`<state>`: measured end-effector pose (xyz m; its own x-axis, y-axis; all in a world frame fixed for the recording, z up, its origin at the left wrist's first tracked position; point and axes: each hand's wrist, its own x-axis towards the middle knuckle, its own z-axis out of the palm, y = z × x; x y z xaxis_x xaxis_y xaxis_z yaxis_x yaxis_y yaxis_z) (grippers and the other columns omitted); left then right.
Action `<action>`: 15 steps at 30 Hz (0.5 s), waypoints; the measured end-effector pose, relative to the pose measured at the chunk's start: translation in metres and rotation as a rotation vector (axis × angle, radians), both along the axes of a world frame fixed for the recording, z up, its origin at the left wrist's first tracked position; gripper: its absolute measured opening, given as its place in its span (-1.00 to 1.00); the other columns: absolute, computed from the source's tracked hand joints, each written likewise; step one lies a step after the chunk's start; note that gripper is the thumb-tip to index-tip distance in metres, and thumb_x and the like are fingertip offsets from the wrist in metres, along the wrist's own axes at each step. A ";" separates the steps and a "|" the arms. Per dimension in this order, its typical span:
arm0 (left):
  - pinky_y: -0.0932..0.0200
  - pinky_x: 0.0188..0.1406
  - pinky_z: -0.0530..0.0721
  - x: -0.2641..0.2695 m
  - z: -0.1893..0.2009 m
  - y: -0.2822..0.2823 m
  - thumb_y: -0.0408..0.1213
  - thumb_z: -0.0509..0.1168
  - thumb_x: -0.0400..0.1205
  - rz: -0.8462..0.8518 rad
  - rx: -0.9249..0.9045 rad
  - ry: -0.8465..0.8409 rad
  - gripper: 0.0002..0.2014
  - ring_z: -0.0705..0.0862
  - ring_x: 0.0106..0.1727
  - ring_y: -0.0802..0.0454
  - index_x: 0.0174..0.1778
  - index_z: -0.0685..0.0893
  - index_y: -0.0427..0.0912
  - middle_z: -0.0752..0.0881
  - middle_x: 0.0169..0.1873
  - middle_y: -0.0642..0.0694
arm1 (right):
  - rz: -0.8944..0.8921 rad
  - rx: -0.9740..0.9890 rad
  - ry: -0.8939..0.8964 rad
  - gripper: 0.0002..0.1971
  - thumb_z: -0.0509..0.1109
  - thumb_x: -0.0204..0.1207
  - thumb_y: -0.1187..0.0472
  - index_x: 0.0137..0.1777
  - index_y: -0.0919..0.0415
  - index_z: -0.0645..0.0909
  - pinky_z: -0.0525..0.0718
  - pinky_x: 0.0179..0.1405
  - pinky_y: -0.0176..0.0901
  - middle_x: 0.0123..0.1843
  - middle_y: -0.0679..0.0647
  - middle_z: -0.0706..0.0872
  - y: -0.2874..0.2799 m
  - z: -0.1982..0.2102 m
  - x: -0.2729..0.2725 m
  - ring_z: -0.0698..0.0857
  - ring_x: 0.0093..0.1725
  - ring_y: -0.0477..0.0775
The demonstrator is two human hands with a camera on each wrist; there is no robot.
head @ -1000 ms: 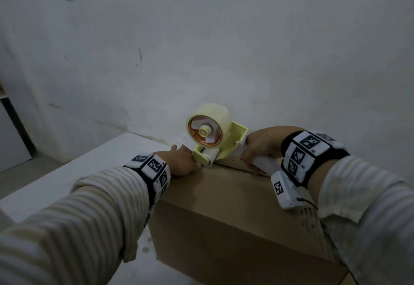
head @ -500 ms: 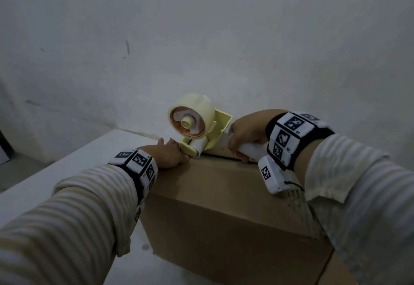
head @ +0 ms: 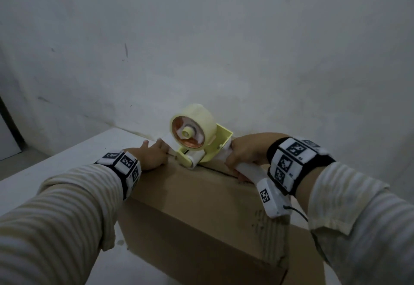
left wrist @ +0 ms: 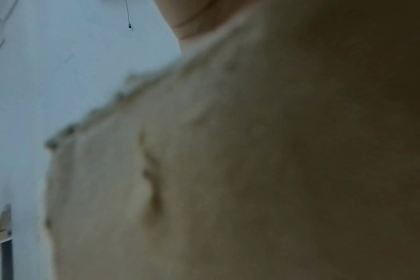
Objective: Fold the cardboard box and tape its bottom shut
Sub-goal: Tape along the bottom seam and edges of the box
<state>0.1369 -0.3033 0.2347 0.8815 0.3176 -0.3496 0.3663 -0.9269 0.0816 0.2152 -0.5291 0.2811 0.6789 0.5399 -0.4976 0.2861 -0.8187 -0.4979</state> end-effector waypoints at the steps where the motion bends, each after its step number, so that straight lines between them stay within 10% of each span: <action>1: -0.30 0.63 -0.19 0.001 0.000 -0.004 -0.28 -0.03 0.75 0.024 -0.012 -0.015 -0.48 -0.13 0.68 -0.26 0.65 0.07 -0.26 -0.07 0.68 -0.22 | 0.006 -0.004 -0.007 -0.86 0.39 0.39 0.36 -0.09 0.41 0.60 0.73 0.02 0.25 -0.19 0.38 0.70 -0.010 0.001 0.002 0.72 -0.19 0.34; 9: -0.29 0.64 -0.12 0.002 0.005 -0.011 -0.17 -0.07 0.75 0.148 -0.042 0.032 -0.44 -0.22 0.68 -0.27 0.67 -0.08 0.03 -0.25 0.68 0.00 | 0.071 -0.026 -0.123 -0.95 0.40 0.38 0.32 -0.21 0.31 0.64 0.66 -0.20 0.03 -0.23 0.26 0.67 -0.065 0.008 0.001 0.67 -0.21 0.21; 15: -0.41 0.58 0.02 0.000 -0.001 -0.040 -0.07 -0.15 0.70 0.102 0.166 -0.030 -0.50 0.04 0.66 -0.23 0.59 0.23 -0.04 0.11 0.66 -0.08 | 0.177 -0.081 -0.200 -0.87 0.39 0.47 0.19 -0.28 0.19 0.65 0.72 -0.17 -0.03 -0.29 0.14 0.76 -0.061 0.004 -0.005 0.73 -0.28 0.14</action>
<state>0.1369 -0.3432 0.2336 0.8511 0.4568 -0.2588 0.4586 -0.8868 -0.0570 0.2099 -0.5897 0.2856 0.6665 0.6231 -0.4094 0.5148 -0.7818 -0.3518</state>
